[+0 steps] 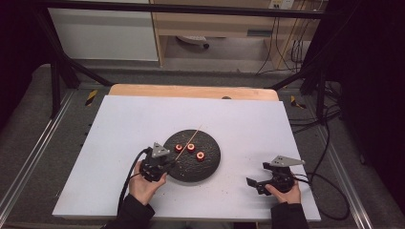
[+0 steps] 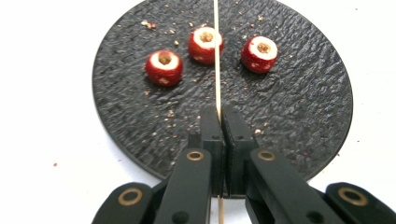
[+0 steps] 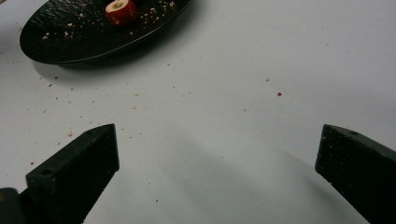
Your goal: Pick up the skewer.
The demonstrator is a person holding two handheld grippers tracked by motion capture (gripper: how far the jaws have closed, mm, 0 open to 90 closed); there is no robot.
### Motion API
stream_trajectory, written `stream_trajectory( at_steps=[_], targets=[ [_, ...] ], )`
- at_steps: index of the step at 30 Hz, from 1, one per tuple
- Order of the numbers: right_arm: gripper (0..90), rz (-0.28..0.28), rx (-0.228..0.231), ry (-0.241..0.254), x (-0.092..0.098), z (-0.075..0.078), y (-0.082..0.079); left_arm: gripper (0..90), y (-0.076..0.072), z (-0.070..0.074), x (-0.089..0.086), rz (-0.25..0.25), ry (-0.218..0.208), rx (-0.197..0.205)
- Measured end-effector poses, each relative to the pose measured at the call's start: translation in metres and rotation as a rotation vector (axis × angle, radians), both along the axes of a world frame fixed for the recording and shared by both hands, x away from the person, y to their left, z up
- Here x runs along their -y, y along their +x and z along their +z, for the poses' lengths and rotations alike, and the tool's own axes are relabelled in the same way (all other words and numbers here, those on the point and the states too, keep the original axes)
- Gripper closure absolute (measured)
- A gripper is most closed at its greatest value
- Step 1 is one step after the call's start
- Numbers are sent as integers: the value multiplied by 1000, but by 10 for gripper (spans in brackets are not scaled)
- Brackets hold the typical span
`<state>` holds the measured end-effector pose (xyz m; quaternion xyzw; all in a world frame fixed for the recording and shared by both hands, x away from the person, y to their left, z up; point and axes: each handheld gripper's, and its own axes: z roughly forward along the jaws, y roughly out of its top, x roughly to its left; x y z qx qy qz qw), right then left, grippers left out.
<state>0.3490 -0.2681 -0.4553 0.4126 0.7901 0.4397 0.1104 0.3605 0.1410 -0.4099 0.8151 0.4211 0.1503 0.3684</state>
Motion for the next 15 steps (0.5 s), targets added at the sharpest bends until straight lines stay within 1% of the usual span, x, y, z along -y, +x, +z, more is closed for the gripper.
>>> stream_trajectory(
  at_steps=[6,8,10,12,15],
  targets=[
    [6,-2,2,0,-1,-1,0,880,-5,0,-16,-19,-50,33],
    [6,-5,0,1,-1,-1,0,880,-7,0,-23,-32,-69,52],
    [6,-6,2,-1,-1,-1,0,880,-9,-2,-30,-35,-72,69],
    [6,-6,2,0,-1,0,0,880,-12,-4,-38,-40,-89,71],
    [6,-13,3,12,-1,0,-1,880,-17,-8,-50,-44,-98,81]
  ],
)
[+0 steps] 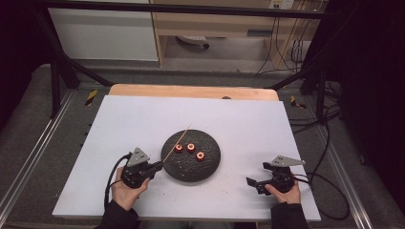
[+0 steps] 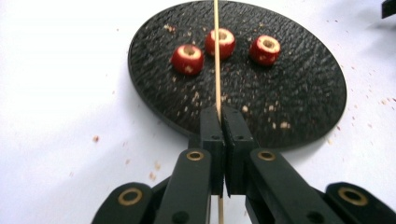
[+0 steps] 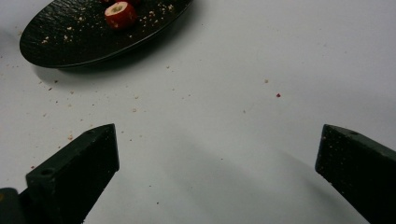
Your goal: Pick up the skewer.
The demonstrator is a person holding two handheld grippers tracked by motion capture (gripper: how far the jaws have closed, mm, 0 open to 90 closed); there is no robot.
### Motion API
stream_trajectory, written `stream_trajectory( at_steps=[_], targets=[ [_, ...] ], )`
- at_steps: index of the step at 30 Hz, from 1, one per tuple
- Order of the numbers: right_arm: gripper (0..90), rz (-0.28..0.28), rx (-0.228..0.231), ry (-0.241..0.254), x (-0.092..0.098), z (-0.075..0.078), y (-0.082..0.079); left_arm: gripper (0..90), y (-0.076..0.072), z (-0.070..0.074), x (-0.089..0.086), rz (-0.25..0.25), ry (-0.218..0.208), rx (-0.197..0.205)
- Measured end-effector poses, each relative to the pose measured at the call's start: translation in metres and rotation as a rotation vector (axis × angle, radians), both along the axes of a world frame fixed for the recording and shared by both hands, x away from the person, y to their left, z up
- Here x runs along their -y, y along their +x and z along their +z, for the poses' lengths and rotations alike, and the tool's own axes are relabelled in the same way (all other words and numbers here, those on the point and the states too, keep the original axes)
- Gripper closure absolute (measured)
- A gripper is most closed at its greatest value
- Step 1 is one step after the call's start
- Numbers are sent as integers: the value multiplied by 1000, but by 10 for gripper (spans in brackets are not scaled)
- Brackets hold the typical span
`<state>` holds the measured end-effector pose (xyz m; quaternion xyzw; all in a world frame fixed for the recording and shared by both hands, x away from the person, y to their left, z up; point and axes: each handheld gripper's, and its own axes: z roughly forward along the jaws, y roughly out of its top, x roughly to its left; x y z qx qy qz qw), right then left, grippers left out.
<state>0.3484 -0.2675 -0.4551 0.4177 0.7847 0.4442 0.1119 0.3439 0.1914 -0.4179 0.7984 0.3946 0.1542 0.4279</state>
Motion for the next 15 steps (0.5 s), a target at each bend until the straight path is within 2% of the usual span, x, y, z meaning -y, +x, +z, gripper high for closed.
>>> stream_trajectory(
  at_steps=[7,11,15],
  targets=[
    [6,3,-9,-9,-3,-2,2,880,-7,-6,-23,-9,-40,26],
    [6,-2,-17,-5,-4,-3,2,879,-9,-7,-28,-18,-54,42],
    [6,-5,-19,0,-6,-3,3,879,-10,-9,-29,-37,-67,41]
  ],
)
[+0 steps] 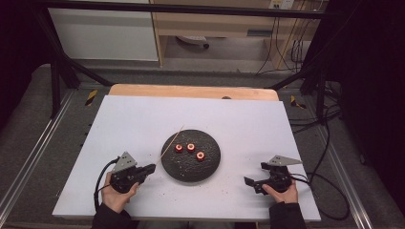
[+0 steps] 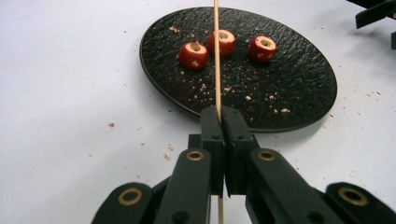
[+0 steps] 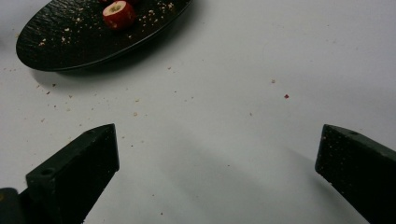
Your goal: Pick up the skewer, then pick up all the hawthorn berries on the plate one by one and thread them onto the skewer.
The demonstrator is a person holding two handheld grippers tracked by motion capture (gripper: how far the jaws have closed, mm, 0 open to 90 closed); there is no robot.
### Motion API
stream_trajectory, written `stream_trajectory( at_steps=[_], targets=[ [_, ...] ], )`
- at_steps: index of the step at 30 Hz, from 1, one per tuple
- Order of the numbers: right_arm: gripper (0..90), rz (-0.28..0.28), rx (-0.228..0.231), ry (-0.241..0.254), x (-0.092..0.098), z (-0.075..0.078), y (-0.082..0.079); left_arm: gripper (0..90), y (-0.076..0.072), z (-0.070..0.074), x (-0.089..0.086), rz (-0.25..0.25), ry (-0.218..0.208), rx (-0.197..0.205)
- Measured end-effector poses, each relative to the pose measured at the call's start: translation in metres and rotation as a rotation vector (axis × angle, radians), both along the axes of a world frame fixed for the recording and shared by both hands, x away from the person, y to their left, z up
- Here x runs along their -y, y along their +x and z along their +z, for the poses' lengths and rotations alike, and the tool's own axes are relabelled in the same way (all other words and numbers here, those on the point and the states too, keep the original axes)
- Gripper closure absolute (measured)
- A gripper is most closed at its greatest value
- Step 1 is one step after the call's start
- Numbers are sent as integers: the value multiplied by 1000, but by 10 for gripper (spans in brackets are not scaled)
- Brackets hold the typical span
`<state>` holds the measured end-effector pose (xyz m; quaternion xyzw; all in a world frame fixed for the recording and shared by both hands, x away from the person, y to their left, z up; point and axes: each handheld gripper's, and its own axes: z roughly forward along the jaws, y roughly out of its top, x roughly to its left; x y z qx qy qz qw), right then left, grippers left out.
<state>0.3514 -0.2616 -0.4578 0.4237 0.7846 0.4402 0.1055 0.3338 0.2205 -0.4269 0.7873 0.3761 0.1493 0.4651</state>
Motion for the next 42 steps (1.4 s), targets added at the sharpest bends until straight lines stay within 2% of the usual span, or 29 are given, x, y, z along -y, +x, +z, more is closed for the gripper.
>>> stream_trajectory(
  at_steps=[11,15,21,26,28,29,30,32,42],
  targets=[
    [6,-5,-5,-41,-20,6,4,879,-2,-5,1,-20,14,-8],
    [6,13,10,-65,-32,11,6,879,-2,-5,2,-28,8,-18],
    [7,28,14,-73,-46,18,8,879,-3,-5,3,-29,11,-8],
    [10,49,19,-101,-64,28,14,880,-3,-4,4,-39,11,-9],
    [16,64,18,-117,-78,36,21,880,-3,-5,5,-40,12,-8],
    [16,64,18,-117,-78,36,21,880,-3,-5,5,-42,15,-10],
    [19,67,16,-141,-86,40,26,880,-4,-5,5,-40,17,-8],
    [24,73,6,-153,-95,45,31,880,-4,-5,5,-40,16,-10],
    [55,114,-24,-207,-133,58,53,880,-4,-7,8,-49,25,-9]
  ],
)
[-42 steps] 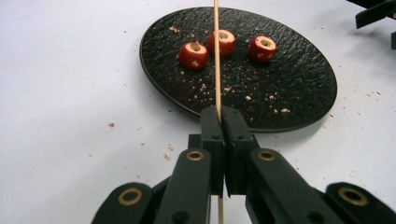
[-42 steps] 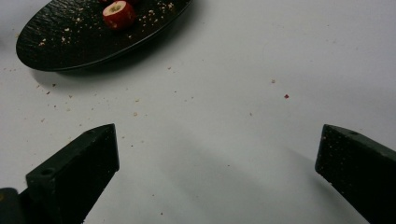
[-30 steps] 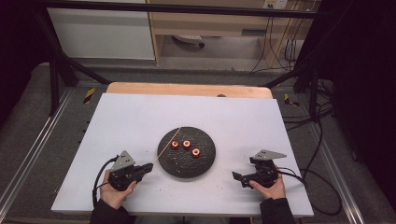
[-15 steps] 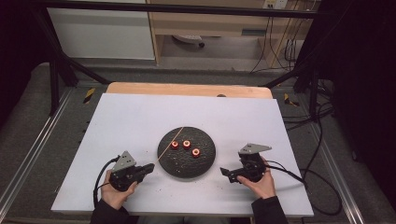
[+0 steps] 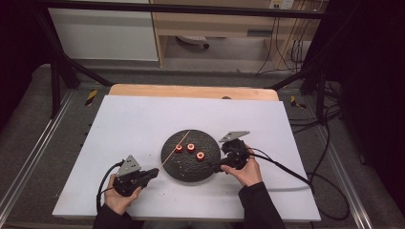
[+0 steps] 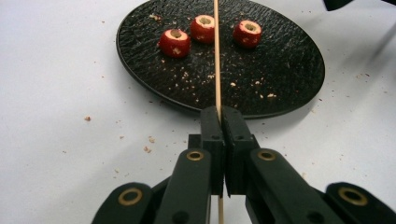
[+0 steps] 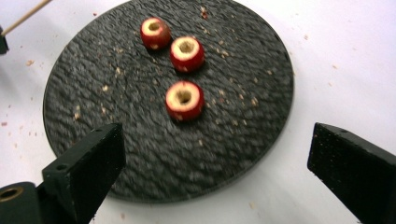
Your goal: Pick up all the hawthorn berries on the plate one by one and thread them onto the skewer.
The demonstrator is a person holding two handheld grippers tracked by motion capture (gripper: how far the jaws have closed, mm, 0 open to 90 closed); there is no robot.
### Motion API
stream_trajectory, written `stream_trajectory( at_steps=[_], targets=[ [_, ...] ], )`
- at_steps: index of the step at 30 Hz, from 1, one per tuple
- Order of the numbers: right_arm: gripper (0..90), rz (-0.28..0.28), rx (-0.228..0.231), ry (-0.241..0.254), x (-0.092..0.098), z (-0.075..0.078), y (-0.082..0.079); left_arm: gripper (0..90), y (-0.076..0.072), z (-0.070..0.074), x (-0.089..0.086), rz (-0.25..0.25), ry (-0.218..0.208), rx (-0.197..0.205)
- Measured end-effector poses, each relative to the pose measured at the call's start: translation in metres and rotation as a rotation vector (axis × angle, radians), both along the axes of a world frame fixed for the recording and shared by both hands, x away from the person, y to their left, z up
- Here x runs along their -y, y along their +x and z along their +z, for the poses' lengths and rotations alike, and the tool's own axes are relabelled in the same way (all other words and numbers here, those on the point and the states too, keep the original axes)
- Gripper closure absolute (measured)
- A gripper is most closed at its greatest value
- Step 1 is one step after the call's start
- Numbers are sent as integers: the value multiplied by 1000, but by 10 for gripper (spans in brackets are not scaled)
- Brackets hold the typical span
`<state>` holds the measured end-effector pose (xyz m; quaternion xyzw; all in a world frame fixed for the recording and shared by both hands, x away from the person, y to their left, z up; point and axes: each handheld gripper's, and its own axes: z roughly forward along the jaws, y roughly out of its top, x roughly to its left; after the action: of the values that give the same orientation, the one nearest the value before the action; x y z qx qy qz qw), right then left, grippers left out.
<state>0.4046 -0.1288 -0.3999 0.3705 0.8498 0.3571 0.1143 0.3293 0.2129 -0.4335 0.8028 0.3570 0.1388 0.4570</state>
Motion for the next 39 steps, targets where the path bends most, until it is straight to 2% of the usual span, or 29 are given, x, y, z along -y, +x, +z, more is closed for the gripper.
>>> stream_trajectory(
  at_steps=[3,6,7,10,13,17,18,22,25,26,29,35,39],
  targets=[
    [70,-15,-16,-41,-17,3,11,880,0,0,0,-1,3,0],
    [76,-17,-24,-56,-24,3,15,880,1,-1,-1,2,2,-3],
    [80,-34,-43,-70,-31,3,19,880,1,-1,-1,1,2,-3],
    [91,-38,-54,-72,-36,2,22,880,1,-1,-1,4,4,-3],
    [158,-47,-81,-86,-43,-2,27,880,2,-1,-1,5,7,-3],
    [217,-43,-99,-80,-47,-4,29,880,2,-2,-1,4,9,-3],
    [278,-38,-102,-77,-49,-5,29,880,2,-2,-1,4,9,-3],
    [334,-41,-138,-73,-52,-10,32,880,2,-2,-1,2,12,-5],
    [360,-42,-151,-87,-52,-12,33,880,2,-2,-1,1,14,-6],
    [393,-42,-158,-85,-53,-13,34,880,2,-2,-1,1,14,-6],
    [416,-38,-170,-79,-54,-13,34,880,2,-2,-1,0,15,-6],
    [467,-19,-194,-125,-61,-13,37,880,2,-3,0,-4,19,-9],
    [527,-30,-216,-125,-63,-14,40,880,2,-3,0,-4,20,-8]
  ],
)
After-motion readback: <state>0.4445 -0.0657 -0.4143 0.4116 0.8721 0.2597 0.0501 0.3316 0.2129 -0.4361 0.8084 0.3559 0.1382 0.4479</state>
